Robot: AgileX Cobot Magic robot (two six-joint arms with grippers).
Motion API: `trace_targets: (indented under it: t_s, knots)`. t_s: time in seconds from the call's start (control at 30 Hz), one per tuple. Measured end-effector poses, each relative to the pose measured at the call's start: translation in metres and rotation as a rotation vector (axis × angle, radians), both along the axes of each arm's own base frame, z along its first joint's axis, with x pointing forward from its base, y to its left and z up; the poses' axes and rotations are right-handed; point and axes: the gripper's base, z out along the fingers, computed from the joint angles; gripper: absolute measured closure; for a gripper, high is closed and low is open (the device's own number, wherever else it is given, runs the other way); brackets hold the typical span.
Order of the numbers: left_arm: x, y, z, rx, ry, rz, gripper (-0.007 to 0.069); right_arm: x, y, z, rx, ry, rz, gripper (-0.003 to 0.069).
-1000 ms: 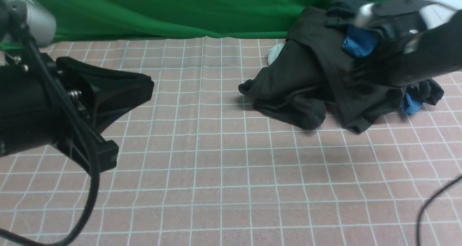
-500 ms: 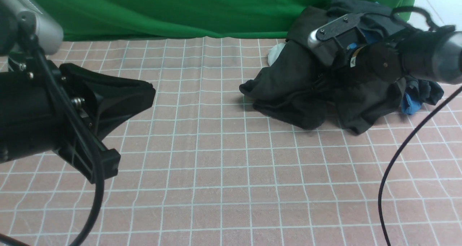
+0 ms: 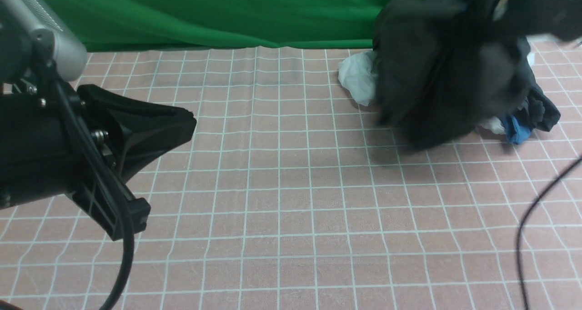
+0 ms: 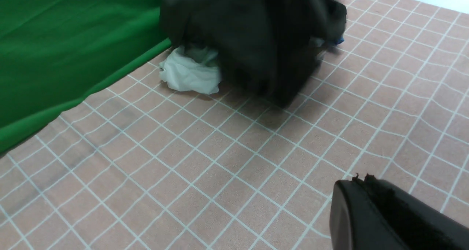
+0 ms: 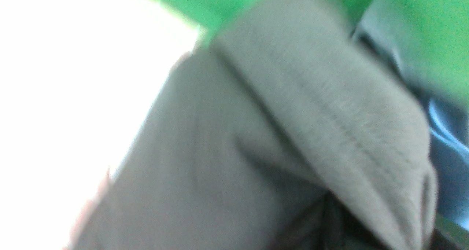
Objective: Fold a long-sleeved shirt over a pink coffee tablecloth.
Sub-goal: 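Pull a dark sweatshirt from the pile and spread it flat on the table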
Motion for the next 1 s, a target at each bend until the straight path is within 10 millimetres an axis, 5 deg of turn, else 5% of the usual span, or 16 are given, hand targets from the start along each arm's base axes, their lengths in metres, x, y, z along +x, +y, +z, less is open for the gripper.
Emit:
trace_targets:
  t_s: [0.2,0.37,0.57,0.77,1.0]
  knots:
    - [0.002,0.001,0.002,-0.007,-0.020,0.018,0.0605,-0.048,-0.007,0.127,0.107,-0.382,0.013,0.0535]
    - [0.001,0.001,0.001,-0.006,-0.017,0.015,0.0605,-0.068,-0.010,0.172,0.169,-0.519,0.020,0.0535]
    - [0.000,0.001,-0.001,0.022,-0.002,0.000,0.0605,-0.074,-0.004,0.157,0.210,-0.268,0.038,0.0535]
    - [-0.001,0.001,-0.002,0.038,0.002,-0.006,0.0605,-0.088,0.022,0.132,0.181,0.019,0.207,0.0535]
    - [-0.015,0.008,0.002,0.050,-0.005,0.022,0.0605,-0.114,0.053,0.121,0.154,0.149,0.370,0.0535]
